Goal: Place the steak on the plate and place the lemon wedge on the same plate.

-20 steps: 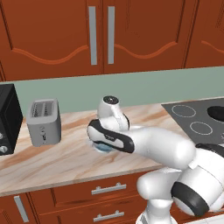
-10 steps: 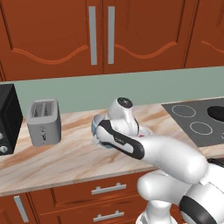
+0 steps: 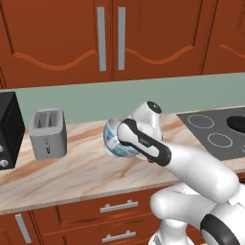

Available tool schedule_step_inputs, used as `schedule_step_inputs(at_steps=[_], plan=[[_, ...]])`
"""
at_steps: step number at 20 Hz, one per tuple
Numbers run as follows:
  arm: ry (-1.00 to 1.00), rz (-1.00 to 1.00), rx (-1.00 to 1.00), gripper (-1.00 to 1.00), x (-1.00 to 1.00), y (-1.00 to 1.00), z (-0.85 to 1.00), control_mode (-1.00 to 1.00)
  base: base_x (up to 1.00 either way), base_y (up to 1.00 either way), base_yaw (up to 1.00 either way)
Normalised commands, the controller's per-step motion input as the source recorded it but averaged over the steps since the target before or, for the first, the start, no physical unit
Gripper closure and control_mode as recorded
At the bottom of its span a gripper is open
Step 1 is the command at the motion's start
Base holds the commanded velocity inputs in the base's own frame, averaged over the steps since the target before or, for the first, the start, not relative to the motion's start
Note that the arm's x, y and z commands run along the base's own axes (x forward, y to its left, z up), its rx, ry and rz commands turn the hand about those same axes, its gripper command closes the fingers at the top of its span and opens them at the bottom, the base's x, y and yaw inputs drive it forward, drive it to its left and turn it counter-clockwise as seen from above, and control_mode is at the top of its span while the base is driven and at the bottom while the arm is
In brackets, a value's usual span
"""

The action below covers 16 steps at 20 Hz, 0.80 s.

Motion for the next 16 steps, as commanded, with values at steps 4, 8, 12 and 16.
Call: schedule_step_inputs(at_steps=[4, 8, 12, 16], plan=[[0.00, 0.00, 0.11, 1.00, 0.00, -0.19, 0.27, -1.00, 0.00, 0.00, 0.00], [0.00, 0.00, 0.12, 1.00, 0.00, -0.22, 0.25, -1.00, 0.00, 0.00, 0.00], [0.00, 0.00, 0.16, 1.00, 0.00, -0.20, 0.15, -1.00, 0.00, 0.00, 0.00], [0.00, 0.00, 0.15, 1.00, 0.00, -0.11, 0.07, -1.00, 0.00, 0.00, 0.00]])
